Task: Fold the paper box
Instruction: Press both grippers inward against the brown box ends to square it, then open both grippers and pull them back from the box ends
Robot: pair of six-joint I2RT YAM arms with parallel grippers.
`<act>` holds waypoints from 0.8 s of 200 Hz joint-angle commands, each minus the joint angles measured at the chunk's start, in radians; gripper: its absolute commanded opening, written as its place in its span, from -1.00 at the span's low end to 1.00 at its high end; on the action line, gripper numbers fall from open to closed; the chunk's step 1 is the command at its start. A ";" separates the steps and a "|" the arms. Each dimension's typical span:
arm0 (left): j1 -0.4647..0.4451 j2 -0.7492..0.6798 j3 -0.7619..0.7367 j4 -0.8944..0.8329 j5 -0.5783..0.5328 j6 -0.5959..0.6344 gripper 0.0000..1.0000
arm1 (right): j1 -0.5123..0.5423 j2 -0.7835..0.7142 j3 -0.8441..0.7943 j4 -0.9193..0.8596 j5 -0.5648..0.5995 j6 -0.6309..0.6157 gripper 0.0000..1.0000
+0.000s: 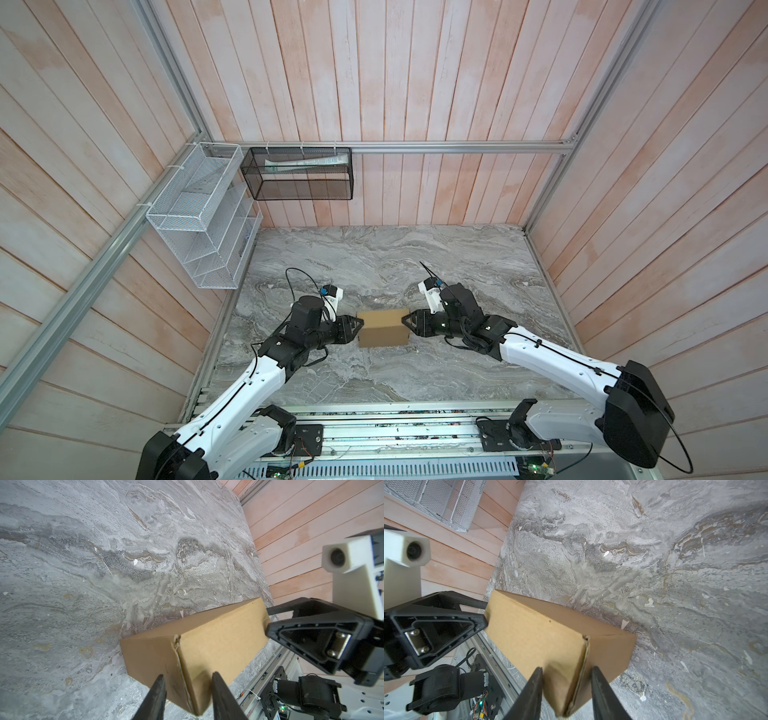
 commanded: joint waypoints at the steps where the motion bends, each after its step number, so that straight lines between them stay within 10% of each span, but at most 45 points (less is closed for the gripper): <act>1: 0.004 -0.030 -0.040 -0.051 0.024 -0.012 -0.23 | 0.017 -0.016 -0.044 -0.053 0.003 0.015 -0.21; 160: -0.025 -0.132 -0.112 -0.093 0.042 -0.073 -0.29 | 0.099 -0.095 -0.134 -0.026 0.051 0.093 -0.22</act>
